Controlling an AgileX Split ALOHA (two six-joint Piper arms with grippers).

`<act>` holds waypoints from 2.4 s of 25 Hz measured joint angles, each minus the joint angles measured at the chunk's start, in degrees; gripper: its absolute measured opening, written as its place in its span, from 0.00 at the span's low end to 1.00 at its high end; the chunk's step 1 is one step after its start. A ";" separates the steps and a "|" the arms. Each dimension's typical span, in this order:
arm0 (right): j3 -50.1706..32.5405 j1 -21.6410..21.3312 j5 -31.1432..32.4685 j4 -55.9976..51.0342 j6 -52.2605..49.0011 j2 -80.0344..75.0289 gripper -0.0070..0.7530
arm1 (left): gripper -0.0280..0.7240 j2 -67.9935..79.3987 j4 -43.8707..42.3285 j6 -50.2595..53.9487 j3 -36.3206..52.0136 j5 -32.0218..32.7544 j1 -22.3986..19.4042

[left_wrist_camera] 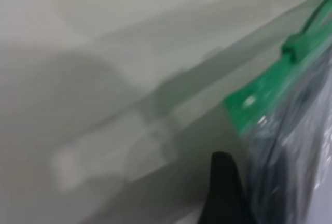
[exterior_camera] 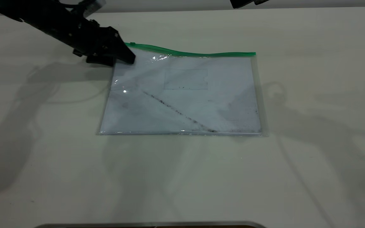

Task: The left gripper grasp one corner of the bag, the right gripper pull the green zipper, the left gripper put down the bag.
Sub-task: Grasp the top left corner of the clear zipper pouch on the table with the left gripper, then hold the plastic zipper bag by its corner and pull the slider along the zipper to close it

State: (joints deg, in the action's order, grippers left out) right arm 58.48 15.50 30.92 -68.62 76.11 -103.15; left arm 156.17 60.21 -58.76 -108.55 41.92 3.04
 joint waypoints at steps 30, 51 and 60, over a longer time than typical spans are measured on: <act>27.16 0.00 6.09 0.05 5.26 -23.27 0.75 | 0.15 -6.39 -5.59 -47.41 -0.33 11.12 2.85; 42.29 6.16 9.93 -6.40 15.89 -40.36 0.75 | 0.15 -7.64 -13.88 -56.45 -0.33 8.33 6.44; 44.73 6.30 9.77 -9.44 16.54 -42.79 0.72 | 0.15 -7.64 -13.88 -59.25 -0.33 7.98 6.44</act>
State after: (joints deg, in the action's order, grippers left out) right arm 103.20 21.79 40.69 -78.06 92.65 -145.95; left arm 148.53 46.32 -118.01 -108.88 49.90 9.48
